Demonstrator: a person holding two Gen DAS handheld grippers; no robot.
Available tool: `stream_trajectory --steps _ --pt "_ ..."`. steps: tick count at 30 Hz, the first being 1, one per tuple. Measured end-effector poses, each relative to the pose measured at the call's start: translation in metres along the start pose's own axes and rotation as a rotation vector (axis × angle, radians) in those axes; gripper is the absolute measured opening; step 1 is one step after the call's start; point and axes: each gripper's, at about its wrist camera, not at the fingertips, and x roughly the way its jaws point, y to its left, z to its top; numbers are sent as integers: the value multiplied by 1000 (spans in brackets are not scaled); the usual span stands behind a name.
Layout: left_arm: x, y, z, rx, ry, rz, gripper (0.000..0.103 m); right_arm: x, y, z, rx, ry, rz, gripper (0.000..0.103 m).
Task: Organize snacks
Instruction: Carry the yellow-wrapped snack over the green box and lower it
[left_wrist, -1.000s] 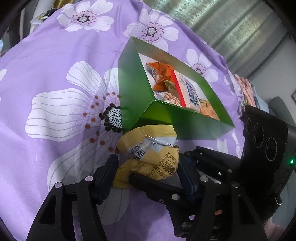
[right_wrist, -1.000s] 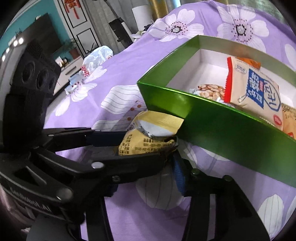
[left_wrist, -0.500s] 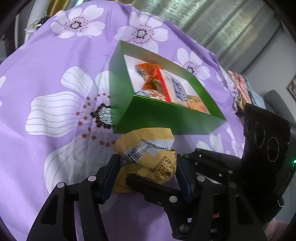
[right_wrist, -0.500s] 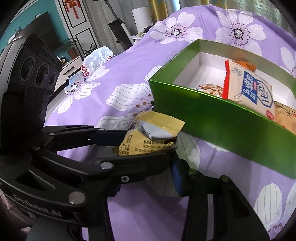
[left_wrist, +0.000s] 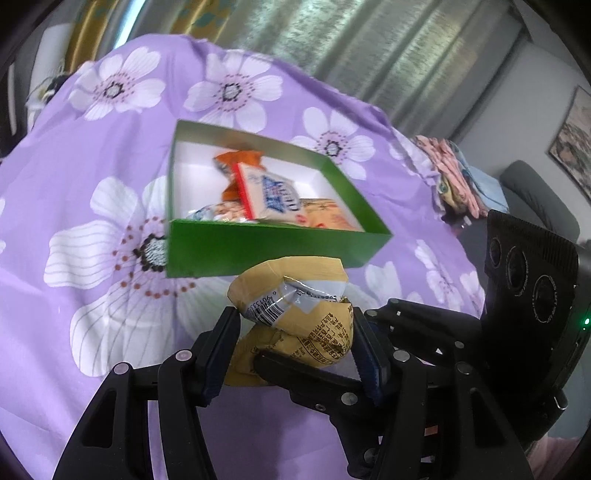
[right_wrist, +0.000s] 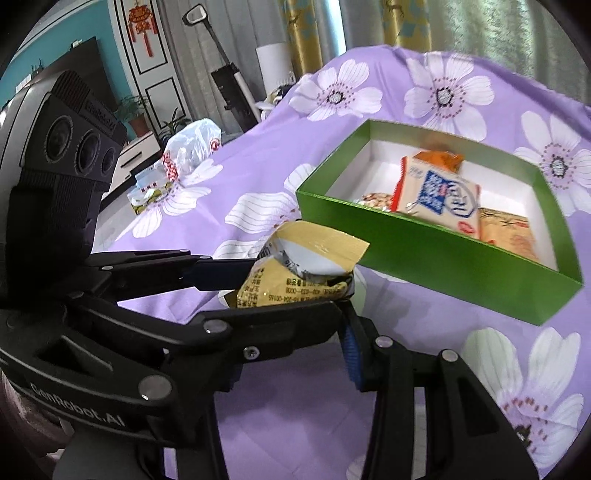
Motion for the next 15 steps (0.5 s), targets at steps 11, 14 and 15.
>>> stream_trajectory --steps 11,14,15 --pt "-4 -53 -2 111 17 7 59 -47 -11 -18 52 -89 -9 44" --pt "-1 -65 1 134 22 11 59 -56 -16 -22 63 -112 -10 44" --pt "-1 -67 2 140 23 11 59 -58 -17 -22 66 -119 -12 44"
